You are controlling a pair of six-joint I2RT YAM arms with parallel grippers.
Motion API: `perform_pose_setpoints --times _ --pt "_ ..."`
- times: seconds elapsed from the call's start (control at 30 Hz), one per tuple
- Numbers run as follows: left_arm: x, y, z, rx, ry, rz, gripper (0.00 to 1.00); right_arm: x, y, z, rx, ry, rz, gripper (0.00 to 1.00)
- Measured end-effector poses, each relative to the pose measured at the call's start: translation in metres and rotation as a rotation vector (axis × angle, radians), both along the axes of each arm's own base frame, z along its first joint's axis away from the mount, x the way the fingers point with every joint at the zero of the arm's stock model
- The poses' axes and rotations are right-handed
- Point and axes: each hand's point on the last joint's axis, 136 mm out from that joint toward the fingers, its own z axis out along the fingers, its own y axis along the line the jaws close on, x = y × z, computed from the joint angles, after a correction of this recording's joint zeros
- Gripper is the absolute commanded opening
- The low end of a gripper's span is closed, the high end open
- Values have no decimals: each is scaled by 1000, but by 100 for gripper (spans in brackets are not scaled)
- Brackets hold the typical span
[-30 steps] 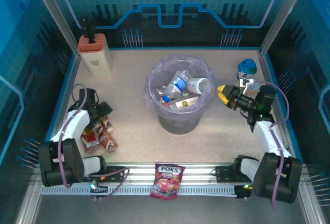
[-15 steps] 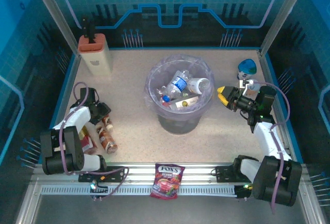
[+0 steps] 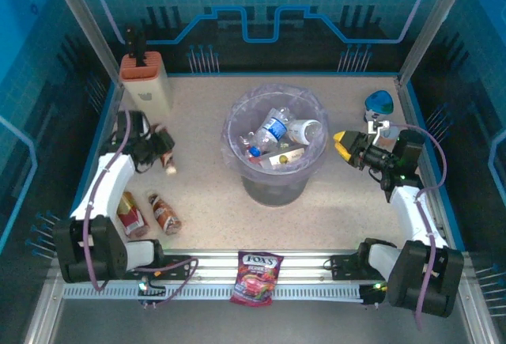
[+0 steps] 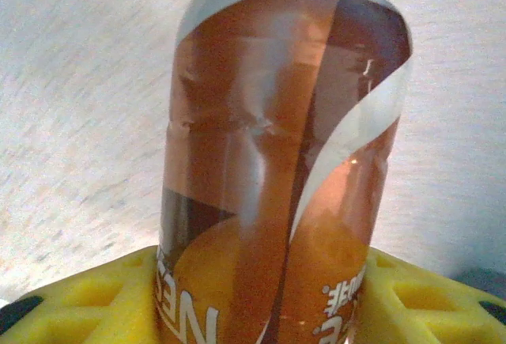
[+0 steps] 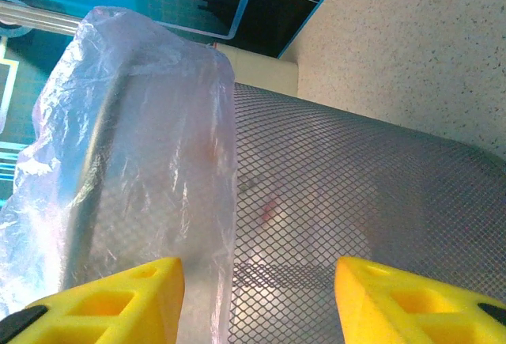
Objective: Put the plastic bottles in the bin
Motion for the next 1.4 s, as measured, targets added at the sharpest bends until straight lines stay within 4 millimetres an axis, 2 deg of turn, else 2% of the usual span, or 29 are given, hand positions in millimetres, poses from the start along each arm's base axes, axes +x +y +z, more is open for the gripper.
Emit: perform_pose_setpoints --times 0.1,0.2,0.27,0.4,0.5,0.57,0.63,0.7,0.83,0.93,1.1,1.23,1.4 --pt "17 -40 82 51 -198 -172 36 -1 0 0 -3 1 -1 54" --pt "12 -74 153 68 -377 -318 27 -2 0 1 -4 1 -3 54" --pt "2 -96 191 50 -482 -411 24 -2 0 1 -8 -1 -4 54" --pt "-19 -154 247 -10 -640 -654 18 -2 0 3 -11 -5 -4 54" --pt "-30 -200 269 -34 -682 -835 13 -3 1 6 -12 -13 -5 54" --pt "-32 -226 272 -32 -679 -931 12 -5 1 8 -15 -24 -7 54" --pt "-31 -246 264 -22 -648 -999 11 -6 1 11 -18 -31 -8 54" --pt "-28 -262 248 -3 -589 -1049 11 -7 1 12 -19 -32 -11 54" --pt "-11 -281 212 53 -451 -1077 10 -9 1 11 -19 -26 -15 54" --pt "1 -290 186 88 -359 -1081 10 -9 1 11 -20 -23 -18 54" --pt "9 -293 151 122 -228 -1078 10 -9 1 12 -19 -26 -20 54" --pt "13 -291 132 167 -165 -1063 10 -8 1 15 -16 -33 -22 54" --pt "17 -294 127 190 -154 -1055 11 -8 1 15 -14 -31 -22 54"
